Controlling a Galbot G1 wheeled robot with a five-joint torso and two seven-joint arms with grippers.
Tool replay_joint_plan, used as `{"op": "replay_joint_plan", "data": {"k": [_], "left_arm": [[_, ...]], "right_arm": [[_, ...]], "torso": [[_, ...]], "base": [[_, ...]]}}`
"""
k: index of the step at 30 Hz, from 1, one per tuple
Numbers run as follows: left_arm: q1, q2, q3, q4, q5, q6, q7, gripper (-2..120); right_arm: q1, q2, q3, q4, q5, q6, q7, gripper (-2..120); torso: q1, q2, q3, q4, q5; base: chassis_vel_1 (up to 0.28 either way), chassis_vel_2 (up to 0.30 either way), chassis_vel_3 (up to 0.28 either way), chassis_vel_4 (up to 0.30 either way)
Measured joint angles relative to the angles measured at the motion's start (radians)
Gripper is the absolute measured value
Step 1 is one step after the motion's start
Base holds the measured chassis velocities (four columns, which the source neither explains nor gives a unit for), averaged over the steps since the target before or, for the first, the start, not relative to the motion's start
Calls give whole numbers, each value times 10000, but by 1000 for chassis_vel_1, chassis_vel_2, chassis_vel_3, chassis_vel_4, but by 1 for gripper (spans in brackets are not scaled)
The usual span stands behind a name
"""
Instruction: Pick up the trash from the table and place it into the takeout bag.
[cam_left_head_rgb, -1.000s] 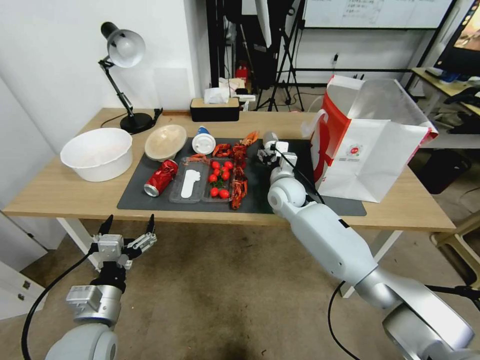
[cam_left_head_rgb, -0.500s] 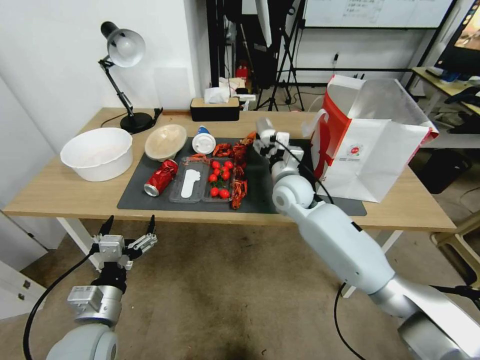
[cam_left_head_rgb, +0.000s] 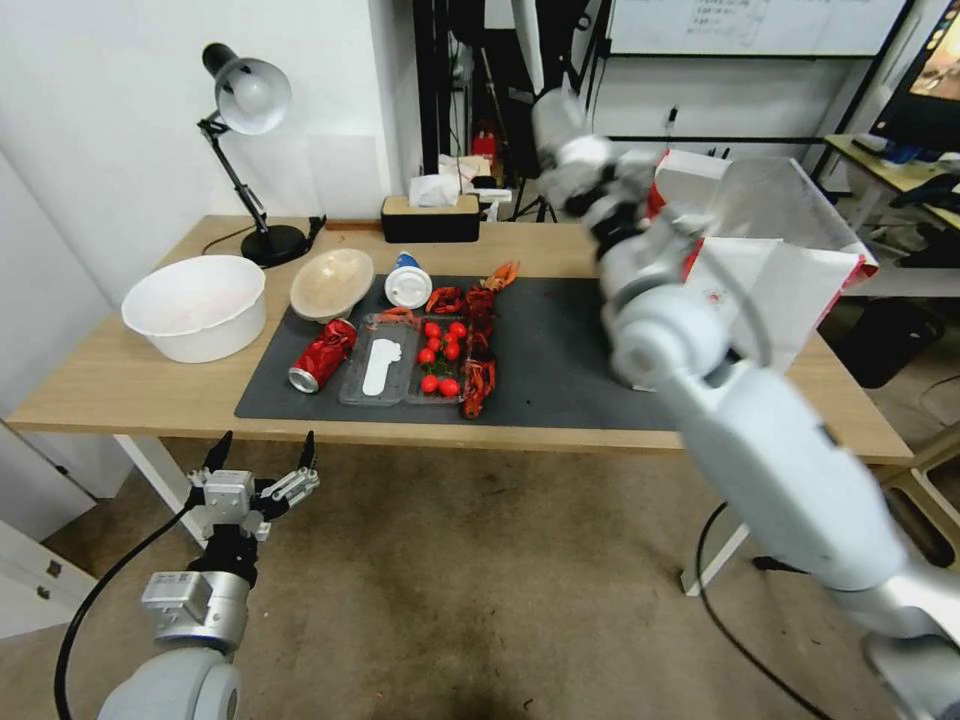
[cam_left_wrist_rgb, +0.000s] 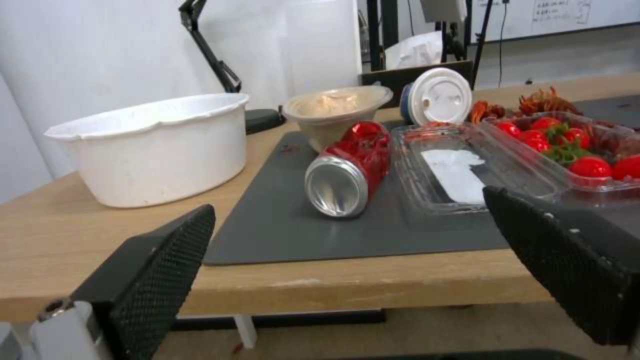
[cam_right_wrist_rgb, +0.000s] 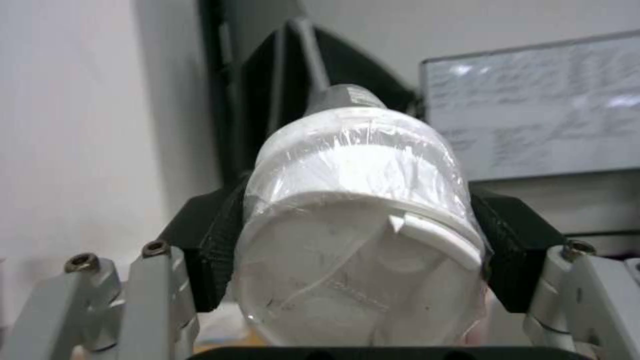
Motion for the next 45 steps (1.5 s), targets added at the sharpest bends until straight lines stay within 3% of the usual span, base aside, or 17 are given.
{"op": "replay_joint_plan", "data": {"k": [2, 5, 10, 20, 23, 27, 32, 38, 40, 41, 43, 45], "left_arm": [[0, -8, 14, -3, 21, 1, 1, 100], [-13, -45, 92, -3, 113, 5, 5, 100], [-25, -90, 185, 0, 192, 6, 12, 100], [29, -80, 190, -35, 224, 9, 20, 100], [51, -77, 179, -42, 227, 6, 23, 100], [37, -78, 204, -41, 241, 5, 30, 100], [22, -86, 243, -27, 265, 4, 46, 100], [7, -77, 249, -16, 267, 2, 55, 100], [8, -76, 249, -15, 267, 2, 56, 100], [10, -74, 249, -15, 267, 1, 56, 100], [26, -51, 243, -13, 264, -14, 59, 100], [33, -36, 238, -6, 257, -23, 60, 100]], "right_arm": [[26, -250, 375, 314, -6, -334, 173, 68], [-112, -1469, 1712, 906, -131, -1337, 789, 68], [-919, -2139, 2473, 1057, -373, -2304, 1381, 68], [-1725, -2043, 2862, 1185, -311, -3162, 1739, 68], [-1957, -1998, 2991, 1222, -254, -3256, 1757, 85], [-1990, -2010, 3048, 1212, -227, -3256, 1756, 97], [-1930, -2053, 3112, 1176, -137, -3168, 1741, 100], [-1568, -2128, 3126, 1314, 801, -1010, 630, 100], [-1569, -2147, 3126, 1371, 888, -714, 372, 100], [-1591, -2172, 3124, 1433, 946, -350, 48, 100], [-2335, -2320, 3087, 1846, 1051, 1043, -1588, 100], [-2693, -2360, 3078, 2018, 1057, 1331, -2042, 100]], "torso": [[1, 1, 0, -2, -2], [0, 1, -1, -3, -1], [0, 0, -1, 0, 0], [0, 0, -1, 2, -3], [0, 0, 0, 1, -3], [0, 1, -1, 1, -3], [0, 0, 0, -1, -3], [0, 0, 0, 2, -5], [0, 1, -1, 1, -5], [0, 1, 0, 2, -5], [0, 1, 0, 1, -4], [0, 0, 0, 0, -2]], "base": [[0, 0, 0, 0], [0, 0, 0, 0], [0, 0, 0, 0], [0, 0, 0, 0], [0, 0, 0, 0], [0, 0, 0, 0], [0, 0, 0, 0], [0, 0, 0, 0], [0, 0, 0, 0], [0, 0, 0, 0], [0, 0, 0, 0], [0, 0, 0, 0]]}}
